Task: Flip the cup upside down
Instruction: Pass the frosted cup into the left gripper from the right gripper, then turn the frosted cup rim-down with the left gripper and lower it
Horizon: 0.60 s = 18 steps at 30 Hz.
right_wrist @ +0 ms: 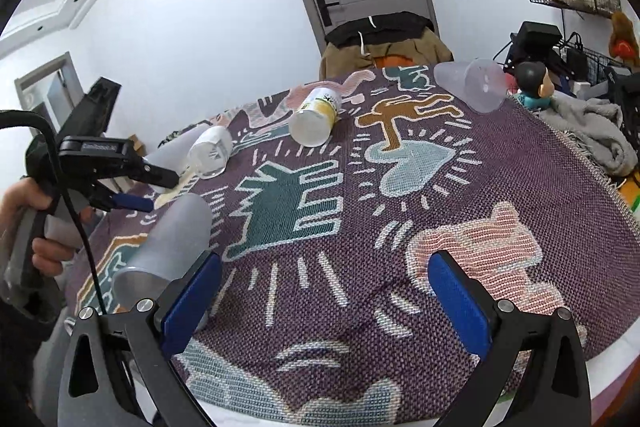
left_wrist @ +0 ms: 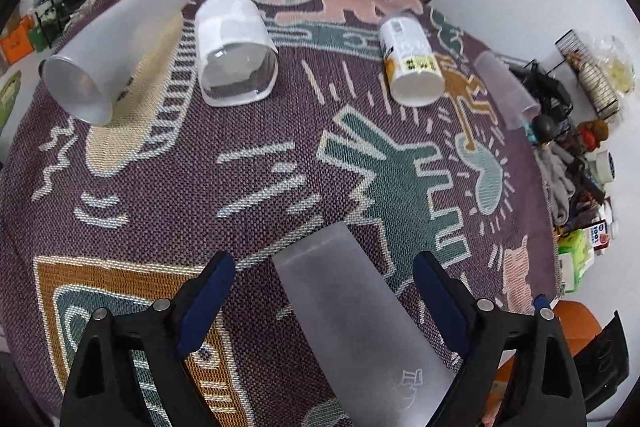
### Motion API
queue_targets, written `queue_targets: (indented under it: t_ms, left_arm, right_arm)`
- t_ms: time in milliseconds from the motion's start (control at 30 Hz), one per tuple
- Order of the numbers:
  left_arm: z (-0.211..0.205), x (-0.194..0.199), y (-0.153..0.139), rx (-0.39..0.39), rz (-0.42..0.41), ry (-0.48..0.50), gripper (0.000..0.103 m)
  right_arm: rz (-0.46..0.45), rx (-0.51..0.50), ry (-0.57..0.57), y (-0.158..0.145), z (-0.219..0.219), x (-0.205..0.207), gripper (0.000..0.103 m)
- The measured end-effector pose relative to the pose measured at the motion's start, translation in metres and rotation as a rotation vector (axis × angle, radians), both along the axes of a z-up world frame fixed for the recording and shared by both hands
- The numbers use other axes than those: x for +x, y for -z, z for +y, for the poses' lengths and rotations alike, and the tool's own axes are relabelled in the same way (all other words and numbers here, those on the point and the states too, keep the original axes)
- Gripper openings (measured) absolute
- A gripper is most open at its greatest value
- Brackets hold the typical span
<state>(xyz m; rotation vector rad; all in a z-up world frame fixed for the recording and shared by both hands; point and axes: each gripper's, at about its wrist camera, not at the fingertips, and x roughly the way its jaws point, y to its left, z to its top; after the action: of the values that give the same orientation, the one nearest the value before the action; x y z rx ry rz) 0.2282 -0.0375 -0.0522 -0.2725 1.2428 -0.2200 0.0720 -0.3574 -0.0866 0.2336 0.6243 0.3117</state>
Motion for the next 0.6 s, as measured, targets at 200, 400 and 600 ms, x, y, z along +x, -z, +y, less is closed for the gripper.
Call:
queue_targets:
  t_ms: [200, 400, 600]
  left_arm:
    - [-0.008, 0.010, 0.022, 0.003, 0.117, -0.021, 0.080]
    - [-0.017, 0.018, 0.033, 0.007, 0.181, -0.036, 0.080]
    - [-0.022, 0.027, 0.048, 0.017, 0.243, -0.062, 0.065]
  right_arm:
    - [0.009, 0.029, 0.002, 0.005, -0.006, 0.001, 0.103]
    - [0.025, 0.023, -0.008, 0.009, -0.002, 0.003, 0.103]
    - [0.032, 0.022, -0.023, 0.010, 0.001, 0.001, 0.103]
